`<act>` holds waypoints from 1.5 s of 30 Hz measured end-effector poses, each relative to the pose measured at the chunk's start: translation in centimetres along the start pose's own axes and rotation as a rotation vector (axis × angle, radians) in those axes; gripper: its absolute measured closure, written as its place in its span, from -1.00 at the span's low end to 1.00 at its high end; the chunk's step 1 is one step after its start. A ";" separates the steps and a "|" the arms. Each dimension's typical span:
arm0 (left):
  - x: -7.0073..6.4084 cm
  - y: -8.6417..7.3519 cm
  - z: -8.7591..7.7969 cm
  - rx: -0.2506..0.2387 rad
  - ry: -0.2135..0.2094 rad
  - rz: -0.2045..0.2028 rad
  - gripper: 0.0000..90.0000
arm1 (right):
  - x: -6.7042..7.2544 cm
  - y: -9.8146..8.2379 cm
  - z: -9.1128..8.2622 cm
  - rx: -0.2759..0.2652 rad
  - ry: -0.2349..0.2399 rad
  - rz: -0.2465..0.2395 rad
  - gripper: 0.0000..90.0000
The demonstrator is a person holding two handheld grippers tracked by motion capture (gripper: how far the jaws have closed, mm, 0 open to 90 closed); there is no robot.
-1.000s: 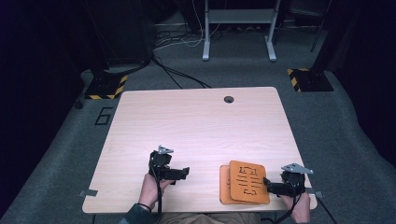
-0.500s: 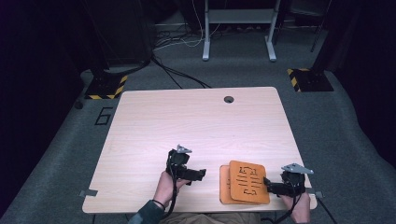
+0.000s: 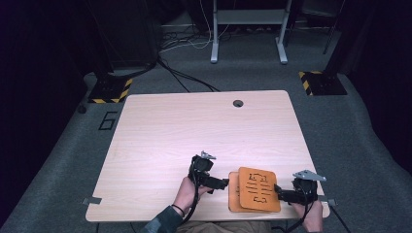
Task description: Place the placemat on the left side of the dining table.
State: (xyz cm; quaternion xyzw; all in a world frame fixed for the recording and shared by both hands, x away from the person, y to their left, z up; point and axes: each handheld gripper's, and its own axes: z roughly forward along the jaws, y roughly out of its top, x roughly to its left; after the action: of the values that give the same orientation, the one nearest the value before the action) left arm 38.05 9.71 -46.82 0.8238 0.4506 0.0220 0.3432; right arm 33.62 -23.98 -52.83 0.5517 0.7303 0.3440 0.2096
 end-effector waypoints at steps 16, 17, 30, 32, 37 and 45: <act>-3.1 2.3 3.3 0.082 -0.124 0.035 -0.89 | 0.0 0.0 0.0 -0.002 -0.001 0.000 -0.94; -3.1 2.3 3.3 0.082 -0.124 0.035 -0.88 | 0.0 0.0 0.0 -0.003 -0.001 0.000 -0.94; -4.5 3.0 5.2 0.149 -0.202 0.002 -0.82 | 0.0 0.0 0.0 -0.003 -0.001 0.001 -0.94; -4.6 3.0 5.4 0.156 -0.215 -0.009 -0.82 | 0.0 0.0 0.0 -0.003 -0.001 0.001 -0.94; -4.8 3.1 5.7 0.168 -0.239 -0.023 -0.79 | 0.0 0.0 0.0 -0.003 -0.001 0.001 -0.94; -5.3 3.3 6.3 0.193 -0.239 -0.028 -0.78 | 0.0 0.0 0.0 -0.004 -0.002 0.002 -0.94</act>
State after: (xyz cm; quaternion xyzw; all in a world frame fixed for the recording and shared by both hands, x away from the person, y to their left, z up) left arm 39.46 1.06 -48.20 0.8432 0.4182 -0.1243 0.3140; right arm 33.62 -23.98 -52.84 0.5525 0.7288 0.3451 0.2109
